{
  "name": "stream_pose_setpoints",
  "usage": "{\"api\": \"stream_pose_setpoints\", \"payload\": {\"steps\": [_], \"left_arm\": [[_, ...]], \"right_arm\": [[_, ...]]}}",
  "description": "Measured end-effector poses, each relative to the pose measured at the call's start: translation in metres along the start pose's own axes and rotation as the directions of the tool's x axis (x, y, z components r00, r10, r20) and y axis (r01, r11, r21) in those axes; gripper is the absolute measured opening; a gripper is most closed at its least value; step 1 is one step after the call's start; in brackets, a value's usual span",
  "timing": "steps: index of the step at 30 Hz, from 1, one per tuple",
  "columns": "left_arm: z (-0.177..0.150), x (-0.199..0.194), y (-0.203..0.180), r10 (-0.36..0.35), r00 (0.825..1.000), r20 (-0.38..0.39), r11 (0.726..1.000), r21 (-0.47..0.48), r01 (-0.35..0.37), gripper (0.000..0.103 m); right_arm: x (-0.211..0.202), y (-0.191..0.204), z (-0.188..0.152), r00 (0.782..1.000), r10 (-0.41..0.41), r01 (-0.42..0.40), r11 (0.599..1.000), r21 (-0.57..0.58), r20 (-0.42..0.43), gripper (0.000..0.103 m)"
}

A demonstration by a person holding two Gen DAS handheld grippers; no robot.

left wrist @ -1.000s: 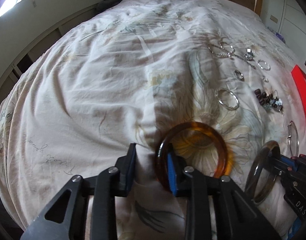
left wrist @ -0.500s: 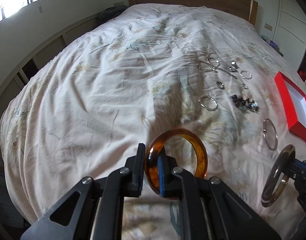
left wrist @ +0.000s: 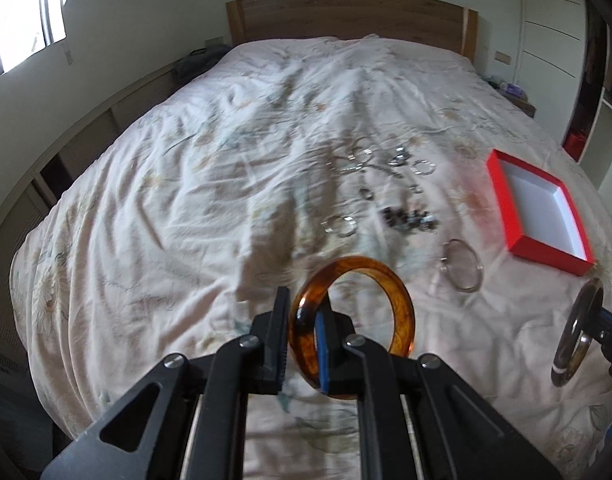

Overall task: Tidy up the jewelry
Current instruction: 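Carry both bangles into the red box and open both tools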

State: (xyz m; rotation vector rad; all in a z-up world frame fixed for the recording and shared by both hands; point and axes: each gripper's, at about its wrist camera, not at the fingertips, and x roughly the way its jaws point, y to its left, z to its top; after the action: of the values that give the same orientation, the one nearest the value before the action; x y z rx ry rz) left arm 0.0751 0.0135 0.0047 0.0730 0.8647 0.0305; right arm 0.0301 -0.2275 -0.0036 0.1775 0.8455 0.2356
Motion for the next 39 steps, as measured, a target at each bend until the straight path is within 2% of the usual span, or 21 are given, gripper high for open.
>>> {"api": "stream_pose_setpoints", "payload": {"steps": [6, 13, 19, 25, 34, 39], "left_arm": [[0.026, -0.007, -0.058, -0.109, 0.994, 0.000, 0.992, 0.058, 0.109, 0.011], [0.067, 0.014, -0.150, -0.232, 0.972, -0.027, 0.961, 0.146, 0.233, 0.011], [0.102, 0.054, -0.229, -0.299, 0.953, -0.052, 0.931, 0.205, 0.304, 0.011], [0.110, 0.110, -0.292, -0.327, 0.936, -0.129, 0.905, 0.241, 0.350, 0.011], [0.093, 0.172, -0.322, -0.328, 0.913, -0.244, 0.894, 0.232, 0.383, 0.011], [0.084, 0.182, -0.322, -0.332, 0.909, -0.251, 0.892, 0.229, 0.389, 0.011]], "right_arm": [[-0.023, -0.055, 0.013, 0.996, -0.071, 0.068, 0.996, 0.056, 0.048, 0.008], [-0.016, -0.125, 0.048, 0.986, -0.161, 0.157, 0.984, 0.087, 0.049, 0.008], [0.022, -0.184, 0.095, 0.974, -0.224, 0.221, 0.972, 0.075, 0.030, 0.008], [0.071, -0.227, 0.128, 0.964, -0.264, 0.265, 0.963, 0.041, -0.017, 0.008], [0.143, -0.260, 0.147, 0.948, -0.293, 0.291, 0.956, -0.037, -0.125, 0.008], [0.163, -0.259, 0.147, 0.936, -0.315, 0.305, 0.949, -0.086, -0.159, 0.008]]}}
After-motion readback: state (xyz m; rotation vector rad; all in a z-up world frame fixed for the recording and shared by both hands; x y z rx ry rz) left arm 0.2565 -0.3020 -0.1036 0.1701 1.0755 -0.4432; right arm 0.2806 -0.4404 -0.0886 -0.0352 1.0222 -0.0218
